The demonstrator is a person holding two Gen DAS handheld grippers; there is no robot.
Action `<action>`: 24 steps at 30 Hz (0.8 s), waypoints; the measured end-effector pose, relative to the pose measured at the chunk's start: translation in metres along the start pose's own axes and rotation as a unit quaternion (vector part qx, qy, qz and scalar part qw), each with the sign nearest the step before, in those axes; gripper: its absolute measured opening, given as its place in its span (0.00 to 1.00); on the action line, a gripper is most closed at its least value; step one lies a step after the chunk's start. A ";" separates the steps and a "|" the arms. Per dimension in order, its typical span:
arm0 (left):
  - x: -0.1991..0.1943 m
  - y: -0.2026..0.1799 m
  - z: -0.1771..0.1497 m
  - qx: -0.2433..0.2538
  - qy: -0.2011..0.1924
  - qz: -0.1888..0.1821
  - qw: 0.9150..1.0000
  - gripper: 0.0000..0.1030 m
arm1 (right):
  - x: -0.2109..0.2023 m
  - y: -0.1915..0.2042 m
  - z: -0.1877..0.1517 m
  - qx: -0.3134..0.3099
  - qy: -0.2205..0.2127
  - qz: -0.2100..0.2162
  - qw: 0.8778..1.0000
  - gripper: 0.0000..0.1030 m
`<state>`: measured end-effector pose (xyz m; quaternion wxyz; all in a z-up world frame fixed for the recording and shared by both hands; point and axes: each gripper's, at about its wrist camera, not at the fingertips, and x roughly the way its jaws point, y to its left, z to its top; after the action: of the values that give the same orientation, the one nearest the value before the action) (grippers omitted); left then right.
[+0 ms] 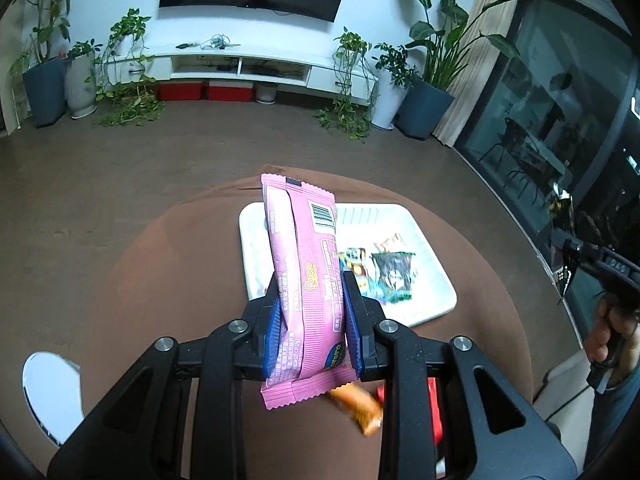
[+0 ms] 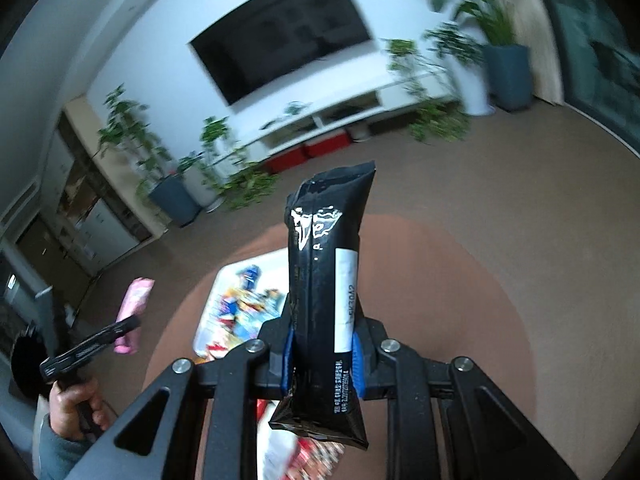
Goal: Organize snacks
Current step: 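Carry both packets to the white tray and release them inside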
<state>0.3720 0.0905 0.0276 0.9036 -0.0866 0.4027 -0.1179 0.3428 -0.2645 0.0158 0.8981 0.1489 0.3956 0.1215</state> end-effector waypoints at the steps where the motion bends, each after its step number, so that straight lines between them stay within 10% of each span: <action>1: 0.010 0.001 0.005 0.000 0.005 -0.001 1.000 0.24 | 0.012 0.011 0.008 -0.013 0.007 0.005 1.000 0.23; 24: 0.169 0.012 0.003 -0.025 0.061 0.004 0.998 0.24 | 0.204 0.047 0.006 -0.046 0.156 0.006 0.987 0.23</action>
<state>0.4853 0.0540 -0.0930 0.8755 -0.1003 0.4601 -0.1088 0.4762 -0.1530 -0.1009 0.8304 0.0893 0.5241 0.1665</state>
